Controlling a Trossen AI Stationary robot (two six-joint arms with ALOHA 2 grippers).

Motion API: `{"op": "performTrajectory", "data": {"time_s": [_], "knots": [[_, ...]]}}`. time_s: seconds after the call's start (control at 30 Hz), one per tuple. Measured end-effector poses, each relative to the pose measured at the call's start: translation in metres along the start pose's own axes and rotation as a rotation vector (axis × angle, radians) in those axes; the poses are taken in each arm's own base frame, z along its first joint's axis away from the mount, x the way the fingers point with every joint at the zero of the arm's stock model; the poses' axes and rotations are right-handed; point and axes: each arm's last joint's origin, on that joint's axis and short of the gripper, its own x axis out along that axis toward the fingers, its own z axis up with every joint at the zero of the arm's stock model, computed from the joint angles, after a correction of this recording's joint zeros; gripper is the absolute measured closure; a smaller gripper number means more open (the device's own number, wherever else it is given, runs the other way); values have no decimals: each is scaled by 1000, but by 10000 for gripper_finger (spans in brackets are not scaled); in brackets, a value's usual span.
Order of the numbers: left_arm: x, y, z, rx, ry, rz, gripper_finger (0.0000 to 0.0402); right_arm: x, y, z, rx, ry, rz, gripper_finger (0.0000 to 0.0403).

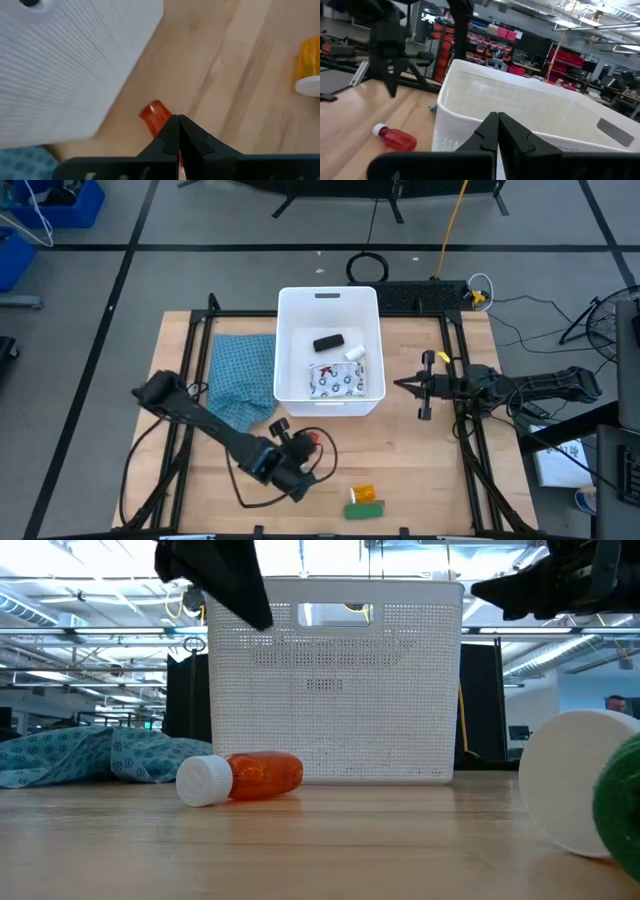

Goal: Pick & place medical supplies in basket/bin
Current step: Put the red pill bottle into the white bin

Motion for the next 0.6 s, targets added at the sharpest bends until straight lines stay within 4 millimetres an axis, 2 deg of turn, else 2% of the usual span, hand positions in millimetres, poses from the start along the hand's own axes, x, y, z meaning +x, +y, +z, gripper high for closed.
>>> {"op": "performTrajectory", "data": {"time_s": [0.2, 0.3, 0.43, 0.6], "knots": [[20, 0, -1, 36, 125, -34, 392, 0, -1, 2, -19, -20, -7, 403], [22, 0, -1, -35, 126, -21, 368, 0, -1, 2, -21, -19, -7, 403], [24, 1, -2, -58, 158, -31, 310, 0, -1, 2, -20, -19, -8, 403], [29, 5, 3, -81, 203, -57, 203, 0, -1, 2, -1, -18, -8, 403]]}}
